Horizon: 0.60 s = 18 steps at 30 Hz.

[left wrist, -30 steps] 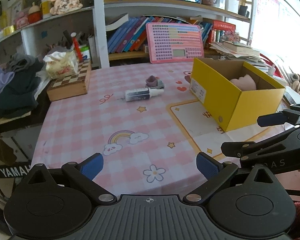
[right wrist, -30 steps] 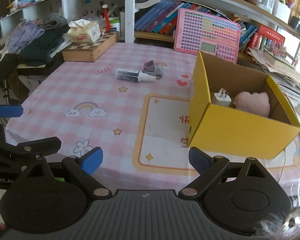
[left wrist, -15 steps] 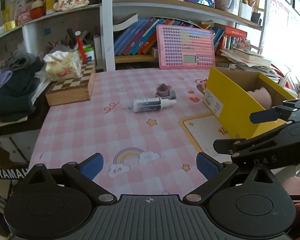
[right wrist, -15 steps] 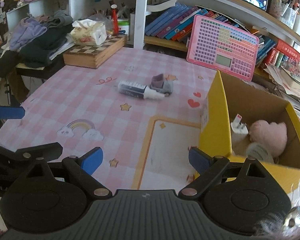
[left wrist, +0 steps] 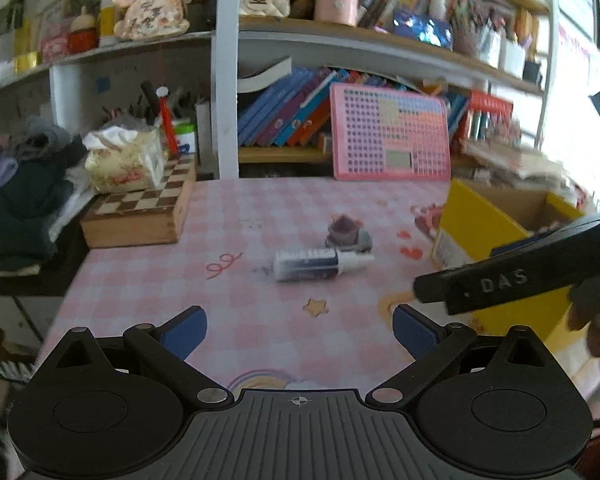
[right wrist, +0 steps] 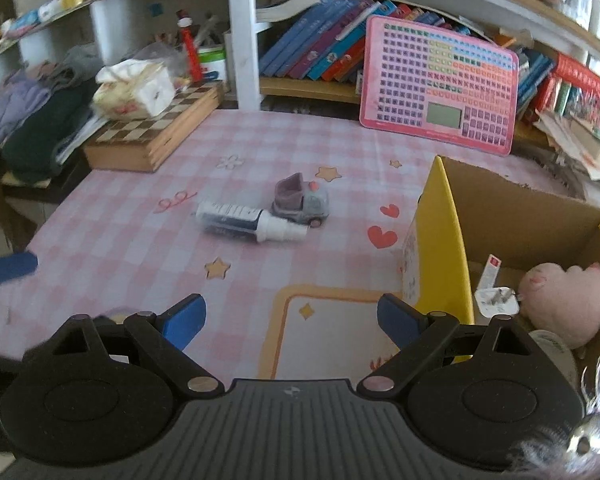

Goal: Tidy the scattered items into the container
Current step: 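Move both tools toward the white spray bottle and grey toy truck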

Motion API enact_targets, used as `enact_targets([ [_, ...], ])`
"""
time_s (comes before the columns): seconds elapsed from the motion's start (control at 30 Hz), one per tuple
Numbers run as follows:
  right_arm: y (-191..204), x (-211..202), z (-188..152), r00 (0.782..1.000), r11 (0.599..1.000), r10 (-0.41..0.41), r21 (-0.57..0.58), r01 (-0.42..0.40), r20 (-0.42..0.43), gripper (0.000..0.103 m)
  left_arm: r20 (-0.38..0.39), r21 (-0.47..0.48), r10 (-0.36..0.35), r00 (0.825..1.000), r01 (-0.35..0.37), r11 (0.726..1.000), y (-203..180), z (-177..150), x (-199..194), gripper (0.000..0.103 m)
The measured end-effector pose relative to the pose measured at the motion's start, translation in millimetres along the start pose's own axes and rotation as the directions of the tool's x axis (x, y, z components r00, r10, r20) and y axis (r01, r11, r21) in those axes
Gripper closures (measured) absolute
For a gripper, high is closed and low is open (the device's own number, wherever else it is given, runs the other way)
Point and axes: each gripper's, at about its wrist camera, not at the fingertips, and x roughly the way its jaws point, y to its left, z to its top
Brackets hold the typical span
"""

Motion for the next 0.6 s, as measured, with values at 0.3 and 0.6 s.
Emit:
enact_targets([
  [0.3, -11, 42, 35, 0.999, 0.996, 0.041, 0.078, -0.04, -0.012, 0.01, -0.183, 0.02, -0.017, 0.983, 0.021, 1.0, 7, 13, 60, 0.002],
  [0.6, -17, 82, 70, 0.997, 0.996, 0.058, 0.072, -0.055, -0.044, 0.01, -0.198, 0.136, -0.026, 0.98, 0.053, 0.989, -1, 28, 114, 0.002],
])
